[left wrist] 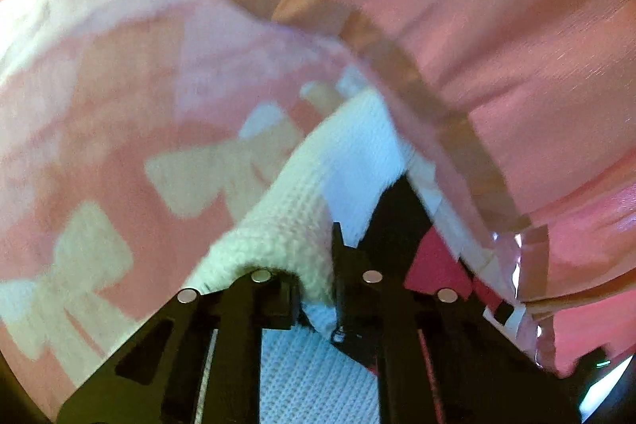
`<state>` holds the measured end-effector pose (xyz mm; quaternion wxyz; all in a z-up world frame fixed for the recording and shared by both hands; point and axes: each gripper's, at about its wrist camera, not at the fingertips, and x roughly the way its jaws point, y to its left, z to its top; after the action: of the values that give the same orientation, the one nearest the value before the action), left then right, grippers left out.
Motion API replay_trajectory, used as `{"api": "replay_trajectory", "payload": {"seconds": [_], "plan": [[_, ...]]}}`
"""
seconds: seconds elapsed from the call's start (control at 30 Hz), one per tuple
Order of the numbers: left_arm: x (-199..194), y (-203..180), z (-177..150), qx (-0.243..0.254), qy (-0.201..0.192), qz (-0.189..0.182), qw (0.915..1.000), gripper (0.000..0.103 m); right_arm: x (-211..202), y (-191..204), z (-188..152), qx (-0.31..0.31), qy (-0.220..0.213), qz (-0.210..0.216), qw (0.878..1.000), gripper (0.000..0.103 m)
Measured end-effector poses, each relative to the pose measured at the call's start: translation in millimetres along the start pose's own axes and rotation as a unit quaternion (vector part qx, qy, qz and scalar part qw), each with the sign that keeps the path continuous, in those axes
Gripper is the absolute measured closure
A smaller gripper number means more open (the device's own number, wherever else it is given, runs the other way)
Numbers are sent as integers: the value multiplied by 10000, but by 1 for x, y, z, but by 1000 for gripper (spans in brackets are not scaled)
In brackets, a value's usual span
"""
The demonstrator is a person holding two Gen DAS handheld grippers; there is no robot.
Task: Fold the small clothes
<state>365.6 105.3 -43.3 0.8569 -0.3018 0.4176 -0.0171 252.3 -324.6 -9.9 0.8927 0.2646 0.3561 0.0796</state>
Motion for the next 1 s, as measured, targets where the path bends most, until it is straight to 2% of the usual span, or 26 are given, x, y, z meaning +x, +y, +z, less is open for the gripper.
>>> {"api": "replay_trajectory", "payload": {"seconds": [0.07, 0.1, 0.13, 0.17, 0.23, 0.3, 0.43, 0.5, 0.57, 0.63, 0.67, 0.7, 0.73, 0.77, 0.8, 0.87, 0.9, 0.93, 1.0], "plan": [[-6, -6, 4, 211, -209, 130, 9995, 93, -30, 22, 15, -469, -538, 209, 9972, 97], [-5, -6, 4, 269, -211, 244, 9991, 93, -35, 23, 18, -679, -678, 71, 9954, 97], [-1, -4, 2, 257, -152, 308, 9991, 93, -29, 14, 17, -805, -629, -315, 9943, 97], [4, -2, 0, 228, -66, 330, 9992, 93, -15, -2, 15, -683, -428, -482, 9956, 97], [14, 1, -6, 232, 96, 438, 9987, 93, 20, -48, 1, -155, 156, -760, 9969, 97], [19, -1, -12, 351, 151, 519, 9979, 93, 34, -69, -7, 10, 405, -883, 9953, 97], [20, -6, -14, 546, 69, 663, 9963, 92, 28, -59, -2, -46, 268, -795, 9965, 97], [20, -4, -13, 565, 60, 657, 9962, 91, 38, -70, -13, -145, 503, -1019, 9934, 97], [19, -5, -14, 694, 37, 676, 9953, 91, 40, -75, -17, -51, 432, -931, 9947, 99], [18, -5, -15, 777, 32, 682, 9946, 90, 34, -74, -12, 19, 511, -939, 9943, 96], [18, -4, -15, 777, 40, 663, 9948, 90, 23, -67, -8, -26, 365, -1167, 9925, 94], [18, -3, -13, 740, 51, 629, 9953, 90, 13, -59, -5, -162, 138, -1497, 9885, 84], [17, 0, -12, 673, 62, 576, 9960, 90, -6, -37, -2, -520, -251, -1915, 9798, 83], [16, 0, -12, 625, 78, 538, 9966, 90, -18, -16, -1, -774, -484, -1834, 9788, 83], [15, 3, -11, 538, 100, 480, 9973, 90, -23, 5, -1, -965, -541, -1502, 9824, 83], [14, 7, -9, 313, 134, 385, 9987, 90, -7, 46, 2, -1255, -195, -762, 9890, 80], [13, 9, -8, 226, 140, 352, 9990, 90, 11, 70, 1, -1401, 68, -395, 9893, 73], [13, 9, -8, 221, 146, 356, 9990, 90, 35, 95, -1, -1555, 356, -56, 9872, 70], [12, 9, -9, 276, 155, 357, 9989, 90, 77, 132, -7, -1889, 671, 152, 9796, 70]]}}
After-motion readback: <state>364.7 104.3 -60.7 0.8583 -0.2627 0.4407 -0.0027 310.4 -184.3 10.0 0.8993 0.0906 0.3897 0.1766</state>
